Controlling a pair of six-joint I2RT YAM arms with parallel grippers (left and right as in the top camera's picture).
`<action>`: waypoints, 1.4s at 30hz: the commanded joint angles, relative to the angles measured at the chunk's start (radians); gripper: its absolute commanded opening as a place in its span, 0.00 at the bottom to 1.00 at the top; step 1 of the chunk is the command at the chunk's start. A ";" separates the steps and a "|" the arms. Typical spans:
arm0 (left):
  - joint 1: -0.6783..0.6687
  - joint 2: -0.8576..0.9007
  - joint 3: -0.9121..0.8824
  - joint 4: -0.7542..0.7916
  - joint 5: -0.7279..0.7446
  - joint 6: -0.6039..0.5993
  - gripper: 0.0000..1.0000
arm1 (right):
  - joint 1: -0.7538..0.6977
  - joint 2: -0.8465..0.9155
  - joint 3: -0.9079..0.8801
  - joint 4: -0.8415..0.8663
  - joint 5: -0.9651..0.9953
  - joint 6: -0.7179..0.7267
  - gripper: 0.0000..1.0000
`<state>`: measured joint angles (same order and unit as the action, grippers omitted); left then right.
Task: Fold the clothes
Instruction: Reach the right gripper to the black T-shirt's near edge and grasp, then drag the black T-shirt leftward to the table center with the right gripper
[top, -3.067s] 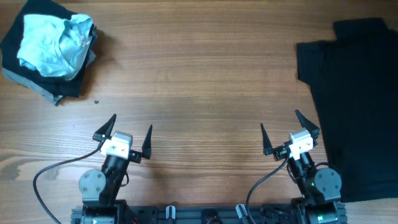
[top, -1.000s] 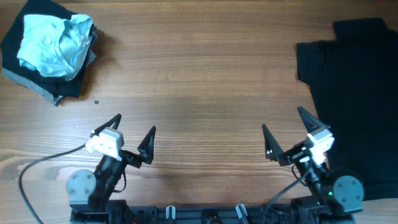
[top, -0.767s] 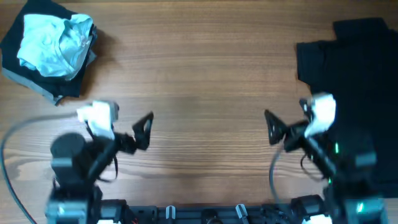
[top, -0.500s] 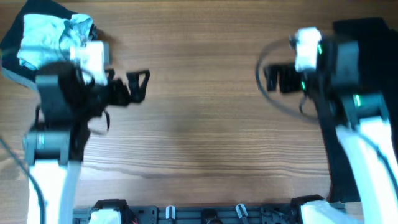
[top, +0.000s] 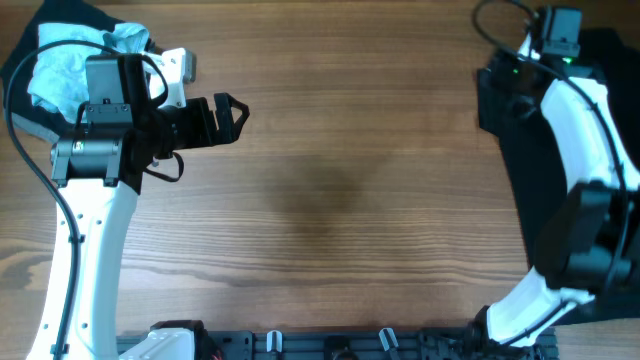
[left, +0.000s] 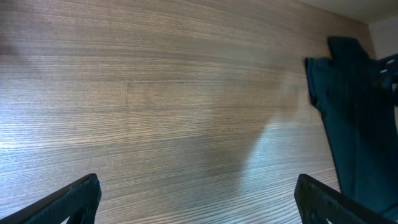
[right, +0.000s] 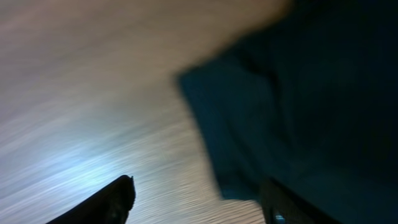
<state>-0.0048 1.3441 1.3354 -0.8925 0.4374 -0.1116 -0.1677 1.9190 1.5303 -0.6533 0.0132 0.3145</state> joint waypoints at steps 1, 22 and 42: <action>-0.005 -0.009 0.023 -0.003 0.022 -0.009 1.00 | -0.016 0.105 0.017 -0.001 0.008 0.048 0.64; -0.003 -0.016 0.023 -0.029 0.018 -0.008 0.90 | 0.128 0.276 0.017 0.024 -0.303 -0.048 0.04; 0.230 -0.284 0.028 0.066 -0.045 -0.009 0.96 | 1.075 0.117 0.047 -0.099 -0.237 -0.329 0.64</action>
<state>0.2230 1.0447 1.3479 -0.8257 0.3943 -0.1184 0.9714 2.1498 1.5494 -0.7444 -0.3225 0.0158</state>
